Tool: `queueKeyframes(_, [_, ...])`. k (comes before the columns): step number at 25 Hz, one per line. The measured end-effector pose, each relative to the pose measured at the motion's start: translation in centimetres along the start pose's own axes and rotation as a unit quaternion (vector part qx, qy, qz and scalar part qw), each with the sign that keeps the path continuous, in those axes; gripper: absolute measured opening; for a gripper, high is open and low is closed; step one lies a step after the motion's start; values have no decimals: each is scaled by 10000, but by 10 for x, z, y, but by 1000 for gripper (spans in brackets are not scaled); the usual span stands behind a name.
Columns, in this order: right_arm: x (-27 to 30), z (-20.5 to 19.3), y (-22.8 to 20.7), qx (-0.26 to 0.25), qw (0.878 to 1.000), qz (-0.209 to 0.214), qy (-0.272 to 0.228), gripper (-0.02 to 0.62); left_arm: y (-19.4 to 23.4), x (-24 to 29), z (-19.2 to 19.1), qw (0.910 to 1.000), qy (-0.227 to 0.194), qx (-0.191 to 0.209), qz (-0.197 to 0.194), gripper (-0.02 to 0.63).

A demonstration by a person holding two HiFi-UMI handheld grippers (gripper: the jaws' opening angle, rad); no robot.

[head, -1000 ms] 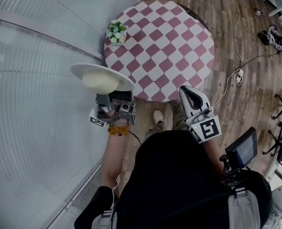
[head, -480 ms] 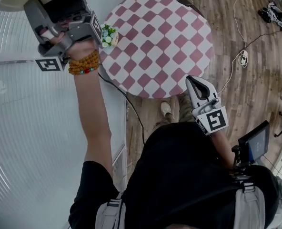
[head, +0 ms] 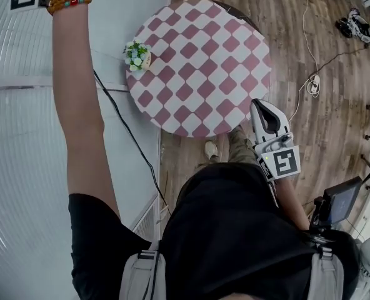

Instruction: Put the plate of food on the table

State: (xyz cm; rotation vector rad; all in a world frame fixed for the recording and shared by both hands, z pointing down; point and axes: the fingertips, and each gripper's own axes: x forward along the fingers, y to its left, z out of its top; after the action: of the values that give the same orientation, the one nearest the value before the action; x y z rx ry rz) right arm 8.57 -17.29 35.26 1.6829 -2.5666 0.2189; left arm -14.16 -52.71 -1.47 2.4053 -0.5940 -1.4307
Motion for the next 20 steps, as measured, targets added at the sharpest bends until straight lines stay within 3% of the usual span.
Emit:
queueKeyframes(6, [-3, -8, -2, 94, 9999, -37, 34, 12, 66, 28, -3, 9971, -28, 147, 746, 20])
queueKeyframes(11, [-6, -18, 1, 196, 9997, -40, 123, 12, 129, 39, -15, 9893, -3, 147, 1449, 20])
queueKeyframes(15, [-6, -35, -8, 388, 9988, -157, 253, 12, 205, -14, -54, 9738, -37, -392, 2239, 20])
queueKeyframes(18, [-5, -43, -18, 510, 9977, -252, 364, 12, 246, -63, -88, 9646, -104, -637, 2556, 20])
queueKeyframes(20, [-3, -47, -24, 583, 9970, -308, 394, 12, 275, -95, -116, 9537, -94, -829, 2888, 20])
